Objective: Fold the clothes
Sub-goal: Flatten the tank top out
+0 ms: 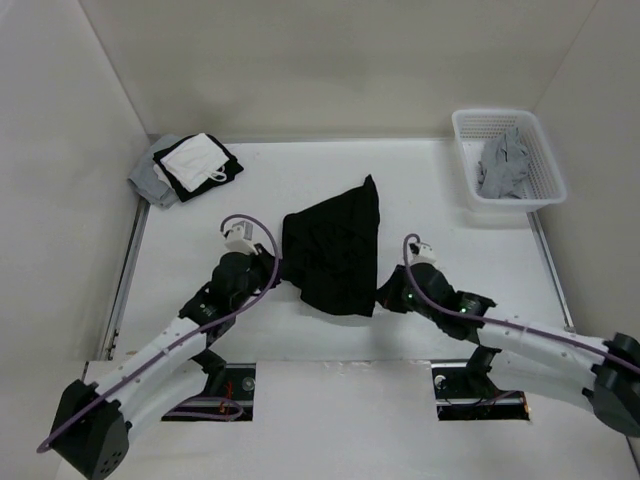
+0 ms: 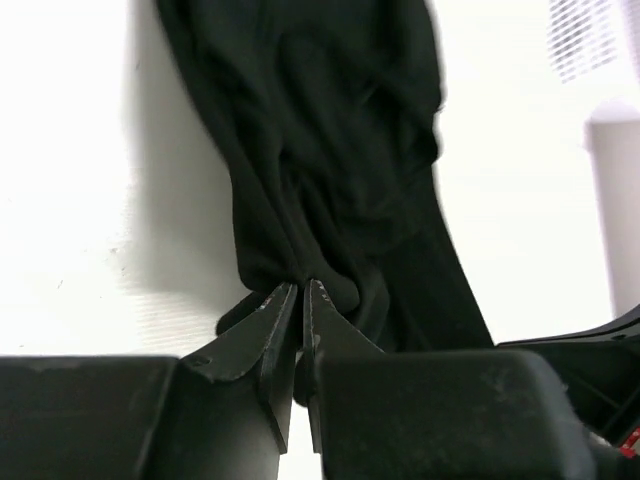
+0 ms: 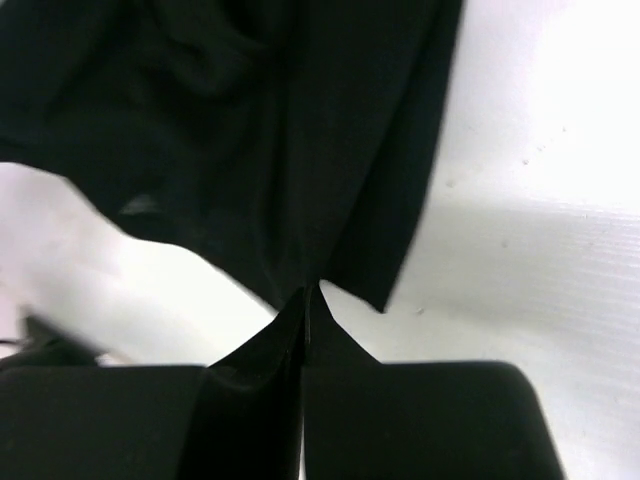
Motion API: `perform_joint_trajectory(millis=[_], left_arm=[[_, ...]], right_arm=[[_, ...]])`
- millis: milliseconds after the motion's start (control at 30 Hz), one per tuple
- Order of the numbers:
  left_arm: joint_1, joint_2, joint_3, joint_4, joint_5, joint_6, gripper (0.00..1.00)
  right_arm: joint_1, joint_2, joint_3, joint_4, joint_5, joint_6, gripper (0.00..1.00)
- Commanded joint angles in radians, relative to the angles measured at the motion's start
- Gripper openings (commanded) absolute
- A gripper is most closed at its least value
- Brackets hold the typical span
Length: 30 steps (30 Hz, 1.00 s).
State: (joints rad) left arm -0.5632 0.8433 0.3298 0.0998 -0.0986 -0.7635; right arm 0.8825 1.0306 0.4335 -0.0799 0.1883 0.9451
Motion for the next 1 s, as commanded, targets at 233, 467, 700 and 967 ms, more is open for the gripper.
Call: perform_joint_trajectory(millis=[233,467,700,967], left_arm=[[0.009,-0.283,0.213,-0.492,-0.003,0.047,0.05],[0.036,-0.282,0.219,-0.546,-0.142,0.040,0.05],[0.104,0.034,0.412,-0.203,-0.015,0.029,0.04],[0.338,0.436,0.990,-0.054,0.169,-0.129,0.03]], right_arm=[[0.025,-0.412,0.229,-0.526,0.105,-0.075,0.00],[0.043,-0.532,0.220,-0.584,0.154,-0.046,0.00],[-0.107,-0.166,0.423,-0.209,0.036,-0.273,0.00],[-0.448,0.288,1.268,-0.176,-0.220,-0.364,0.00]])
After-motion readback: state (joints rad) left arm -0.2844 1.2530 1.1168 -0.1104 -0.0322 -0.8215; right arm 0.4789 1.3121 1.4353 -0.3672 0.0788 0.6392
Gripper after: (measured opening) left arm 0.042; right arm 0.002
